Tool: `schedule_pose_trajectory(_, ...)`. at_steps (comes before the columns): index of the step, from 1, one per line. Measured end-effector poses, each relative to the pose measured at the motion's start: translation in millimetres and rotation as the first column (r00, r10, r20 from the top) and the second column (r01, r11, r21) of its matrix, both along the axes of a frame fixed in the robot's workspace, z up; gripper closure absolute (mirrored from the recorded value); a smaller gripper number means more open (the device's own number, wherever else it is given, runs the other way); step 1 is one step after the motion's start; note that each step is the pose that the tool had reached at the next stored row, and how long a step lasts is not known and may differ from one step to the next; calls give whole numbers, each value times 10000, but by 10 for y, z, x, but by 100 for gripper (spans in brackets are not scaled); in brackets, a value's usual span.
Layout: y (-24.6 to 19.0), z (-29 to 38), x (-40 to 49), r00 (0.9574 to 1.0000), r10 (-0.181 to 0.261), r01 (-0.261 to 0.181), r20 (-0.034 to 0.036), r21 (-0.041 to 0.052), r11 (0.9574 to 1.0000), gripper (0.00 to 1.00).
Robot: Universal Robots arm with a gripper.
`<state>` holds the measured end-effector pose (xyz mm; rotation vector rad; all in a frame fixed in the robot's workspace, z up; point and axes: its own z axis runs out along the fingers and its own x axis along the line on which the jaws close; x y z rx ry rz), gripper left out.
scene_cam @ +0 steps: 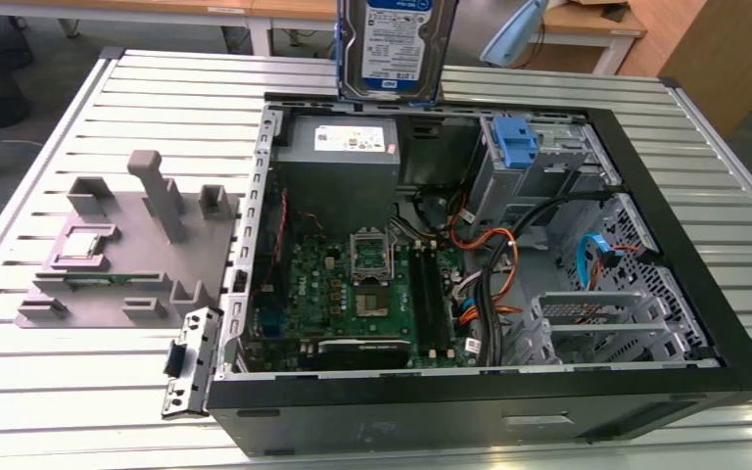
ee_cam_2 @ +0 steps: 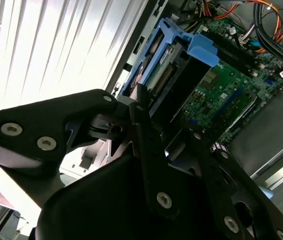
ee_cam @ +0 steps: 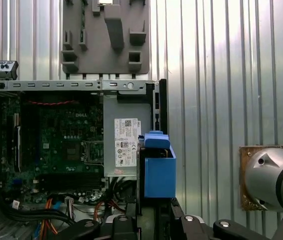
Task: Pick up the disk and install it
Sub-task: 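Pick up the disk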
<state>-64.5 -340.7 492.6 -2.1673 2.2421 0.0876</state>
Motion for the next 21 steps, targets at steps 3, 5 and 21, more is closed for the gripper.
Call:
schedule_pose_trajectory(3,-3,0,0,10000,1,-1,0,0,10000,65)
schedule_pose_trajectory(5,-5,0,0,10000,1,-1,0,-1,10000,65)
schedule_pose_trajectory(21,-81,0,0,10000,2,-2,0,0,10000,65)
